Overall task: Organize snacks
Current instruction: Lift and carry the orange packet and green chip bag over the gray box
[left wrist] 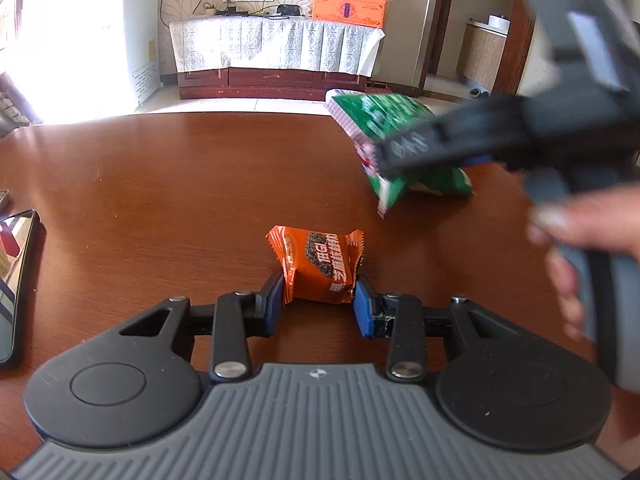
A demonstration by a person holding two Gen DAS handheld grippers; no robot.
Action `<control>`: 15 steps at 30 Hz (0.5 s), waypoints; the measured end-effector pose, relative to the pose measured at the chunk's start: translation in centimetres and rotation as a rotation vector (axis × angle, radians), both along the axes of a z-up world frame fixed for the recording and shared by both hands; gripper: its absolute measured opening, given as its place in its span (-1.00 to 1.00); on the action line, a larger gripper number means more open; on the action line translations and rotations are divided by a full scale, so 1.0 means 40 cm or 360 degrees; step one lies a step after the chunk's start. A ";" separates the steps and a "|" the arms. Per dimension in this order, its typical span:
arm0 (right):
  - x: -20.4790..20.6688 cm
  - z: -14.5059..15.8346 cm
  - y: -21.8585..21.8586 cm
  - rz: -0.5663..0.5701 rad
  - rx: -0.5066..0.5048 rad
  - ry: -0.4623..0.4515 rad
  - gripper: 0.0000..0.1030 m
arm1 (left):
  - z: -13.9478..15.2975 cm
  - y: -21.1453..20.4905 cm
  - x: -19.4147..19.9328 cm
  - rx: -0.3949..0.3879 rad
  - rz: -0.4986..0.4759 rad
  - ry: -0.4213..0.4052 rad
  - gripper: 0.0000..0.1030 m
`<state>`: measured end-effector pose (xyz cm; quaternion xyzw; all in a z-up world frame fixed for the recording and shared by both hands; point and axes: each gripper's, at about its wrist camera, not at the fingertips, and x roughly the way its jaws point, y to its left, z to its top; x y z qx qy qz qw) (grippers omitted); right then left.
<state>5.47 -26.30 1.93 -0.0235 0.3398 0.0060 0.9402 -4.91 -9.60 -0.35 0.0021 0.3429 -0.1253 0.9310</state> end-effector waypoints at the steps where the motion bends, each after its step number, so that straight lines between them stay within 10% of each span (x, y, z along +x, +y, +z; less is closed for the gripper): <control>1: -0.026 0.002 -0.004 0.0011 -0.0002 0.0001 0.25 | -0.001 -0.003 -0.004 0.0014 0.0000 -0.0007 -0.19; 15: -0.446 0.058 -0.130 0.0082 0.0087 -0.0029 0.21 | -0.002 -0.060 -0.125 0.0123 0.0021 -0.0039 -0.18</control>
